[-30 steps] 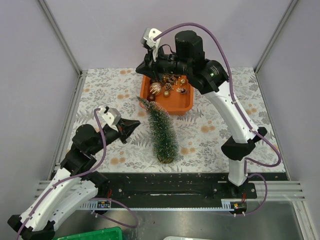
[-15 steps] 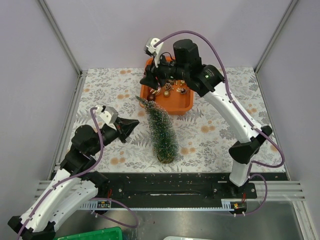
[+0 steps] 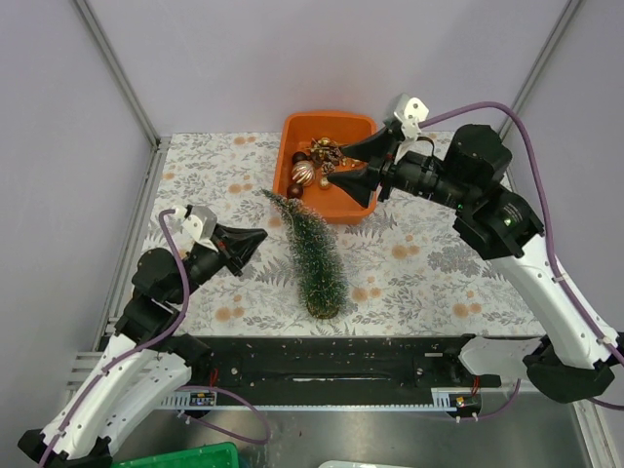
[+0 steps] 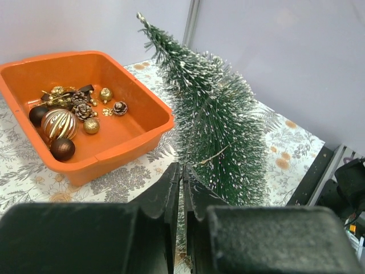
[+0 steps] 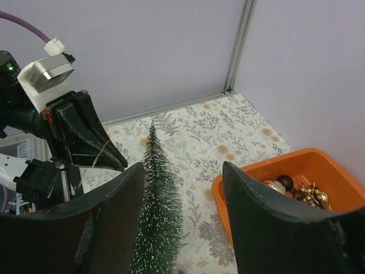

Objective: Decorate the small christmas tree

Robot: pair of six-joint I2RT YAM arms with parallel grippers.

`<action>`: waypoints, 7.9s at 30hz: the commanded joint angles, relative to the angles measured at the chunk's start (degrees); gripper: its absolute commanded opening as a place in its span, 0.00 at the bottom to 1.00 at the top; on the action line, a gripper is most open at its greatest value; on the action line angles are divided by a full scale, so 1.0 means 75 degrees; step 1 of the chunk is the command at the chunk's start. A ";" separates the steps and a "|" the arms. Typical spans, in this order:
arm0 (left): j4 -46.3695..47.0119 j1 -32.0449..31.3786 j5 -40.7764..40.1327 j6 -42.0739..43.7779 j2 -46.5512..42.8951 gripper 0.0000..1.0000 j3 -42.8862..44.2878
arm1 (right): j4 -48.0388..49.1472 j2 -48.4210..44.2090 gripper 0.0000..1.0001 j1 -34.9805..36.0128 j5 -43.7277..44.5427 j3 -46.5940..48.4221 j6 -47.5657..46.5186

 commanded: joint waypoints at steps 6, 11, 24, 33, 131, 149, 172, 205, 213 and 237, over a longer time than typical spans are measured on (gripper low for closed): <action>0.0172 0.0404 -0.1295 -0.1497 -0.0069 0.14 0.0040 | 0.0603 0.0139 0.64 -0.0035 -0.0282 -0.0484 0.0450; -0.0215 0.0604 -0.1695 -0.2365 -0.0045 0.22 0.0122 | 0.0755 0.0151 0.64 -0.0035 -0.0353 -0.0730 0.0497; 0.0242 0.0663 -0.0746 -0.2262 0.0025 0.33 -0.0136 | 0.0966 0.0046 0.63 -0.0023 -0.0400 -0.1082 0.0544; 0.0428 0.0698 0.0565 -0.1161 -0.0279 0.47 -0.0406 | 0.0920 -0.0948 0.66 -0.0023 0.1015 -0.1678 0.0626; -0.0356 0.1143 0.1492 0.0974 -0.0631 0.45 0.0134 | 0.0123 0.1500 0.00 -0.1828 0.3842 -0.6145 0.5173; -0.0496 0.1202 0.1457 0.1009 -0.0760 0.45 0.0204 | 0.0215 0.1697 0.75 -0.1828 0.3609 -0.6332 0.5103; -0.0590 0.1190 0.1364 0.1150 -0.0760 0.45 0.0239 | 0.0615 0.2565 0.11 -0.1840 0.3409 -0.6121 0.5033; -0.0637 0.1248 0.1856 0.0822 -0.0784 0.45 0.0216 | -0.5559 -0.5226 0.00 -0.1863 0.3049 -0.3064 0.4400; -0.0450 0.1354 0.2324 0.0588 -0.0632 0.43 0.0380 | -0.4977 -0.6095 0.00 -0.1898 -0.0852 -0.2804 0.3931; 0.0393 0.1495 0.1832 0.0482 -0.0327 0.40 0.0239 | -0.3673 -0.2007 0.00 0.0214 -0.0995 -0.0966 0.1506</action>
